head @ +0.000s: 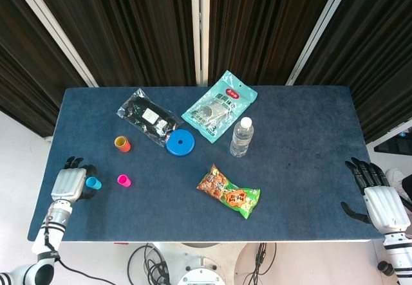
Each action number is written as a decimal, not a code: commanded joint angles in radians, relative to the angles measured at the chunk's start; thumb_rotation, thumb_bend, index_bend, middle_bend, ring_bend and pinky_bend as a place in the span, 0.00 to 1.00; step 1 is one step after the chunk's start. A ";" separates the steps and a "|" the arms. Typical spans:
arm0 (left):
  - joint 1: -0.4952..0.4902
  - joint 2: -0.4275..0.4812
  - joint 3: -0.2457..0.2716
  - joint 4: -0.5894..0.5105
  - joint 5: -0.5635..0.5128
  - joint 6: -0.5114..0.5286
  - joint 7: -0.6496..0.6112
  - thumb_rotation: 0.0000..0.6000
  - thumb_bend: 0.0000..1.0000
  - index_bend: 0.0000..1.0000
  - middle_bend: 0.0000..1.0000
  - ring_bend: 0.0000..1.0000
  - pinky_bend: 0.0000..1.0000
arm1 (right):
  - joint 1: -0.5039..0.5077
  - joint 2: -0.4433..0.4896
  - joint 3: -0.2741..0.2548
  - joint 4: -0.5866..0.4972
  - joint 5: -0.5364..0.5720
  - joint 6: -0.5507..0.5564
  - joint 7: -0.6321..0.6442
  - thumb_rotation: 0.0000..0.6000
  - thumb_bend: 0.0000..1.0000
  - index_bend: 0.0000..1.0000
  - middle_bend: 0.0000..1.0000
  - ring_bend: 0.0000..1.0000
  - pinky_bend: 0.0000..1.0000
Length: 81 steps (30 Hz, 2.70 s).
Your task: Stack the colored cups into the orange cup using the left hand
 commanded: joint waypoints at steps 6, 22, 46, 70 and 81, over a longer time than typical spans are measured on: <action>0.001 -0.016 0.001 0.034 0.003 0.005 0.046 1.00 0.22 0.40 0.45 0.14 0.05 | 0.001 -0.003 0.000 0.004 0.006 -0.004 -0.003 1.00 0.21 0.00 0.00 0.00 0.00; 0.010 -0.024 -0.016 0.048 -0.005 -0.005 0.027 1.00 0.24 0.50 0.52 0.20 0.05 | 0.000 -0.004 -0.001 0.001 0.006 -0.003 -0.009 1.00 0.21 0.00 0.00 0.00 0.00; -0.211 -0.018 -0.240 -0.029 -0.243 -0.076 0.172 1.00 0.25 0.51 0.56 0.21 0.05 | -0.005 0.002 -0.004 0.005 -0.013 0.015 0.027 1.00 0.21 0.00 0.00 0.00 0.00; -0.312 -0.130 -0.231 0.178 -0.320 -0.120 0.173 1.00 0.25 0.51 0.56 0.21 0.05 | -0.001 0.004 0.001 0.019 0.010 -0.001 0.041 1.00 0.21 0.00 0.00 0.00 0.00; -0.315 -0.135 -0.216 0.187 -0.320 -0.126 0.165 1.00 0.24 0.19 0.28 0.12 0.05 | -0.004 0.004 0.000 0.029 0.013 -0.001 0.052 1.00 0.21 0.00 0.00 0.00 0.00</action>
